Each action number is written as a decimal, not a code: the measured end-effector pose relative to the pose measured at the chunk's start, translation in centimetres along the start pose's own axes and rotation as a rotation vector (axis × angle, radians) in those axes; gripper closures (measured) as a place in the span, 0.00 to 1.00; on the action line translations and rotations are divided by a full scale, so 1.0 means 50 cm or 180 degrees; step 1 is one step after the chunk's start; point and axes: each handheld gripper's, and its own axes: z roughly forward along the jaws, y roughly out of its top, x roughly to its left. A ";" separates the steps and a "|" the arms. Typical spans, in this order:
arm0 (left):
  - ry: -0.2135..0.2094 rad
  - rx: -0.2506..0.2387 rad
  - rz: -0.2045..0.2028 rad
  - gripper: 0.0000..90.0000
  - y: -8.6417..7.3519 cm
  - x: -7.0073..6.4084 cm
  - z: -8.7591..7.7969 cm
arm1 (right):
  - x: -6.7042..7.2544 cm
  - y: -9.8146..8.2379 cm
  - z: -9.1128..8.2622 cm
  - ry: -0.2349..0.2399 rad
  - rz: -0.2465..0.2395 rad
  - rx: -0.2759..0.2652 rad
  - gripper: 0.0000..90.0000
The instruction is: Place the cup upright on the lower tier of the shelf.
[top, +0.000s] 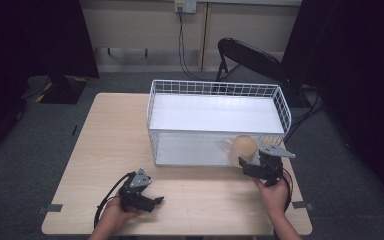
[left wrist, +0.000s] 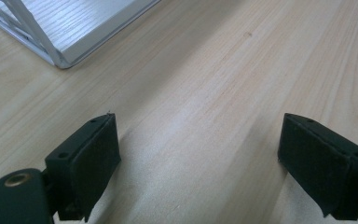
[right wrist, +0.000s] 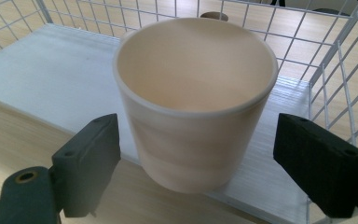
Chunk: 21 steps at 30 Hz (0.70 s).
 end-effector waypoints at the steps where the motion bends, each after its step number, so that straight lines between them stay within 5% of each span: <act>1: 0.0000 0.0001 0.0001 0.13 0.000 0.000 0.000 | 0.000 0.000 0.002 0.0007 -0.0009 0.0000 0.16; 21: 0.0000 0.0001 0.0001 0.13 0.000 0.000 0.000 | 0.008 -0.002 0.021 -0.0051 -0.0057 0.0021 0.18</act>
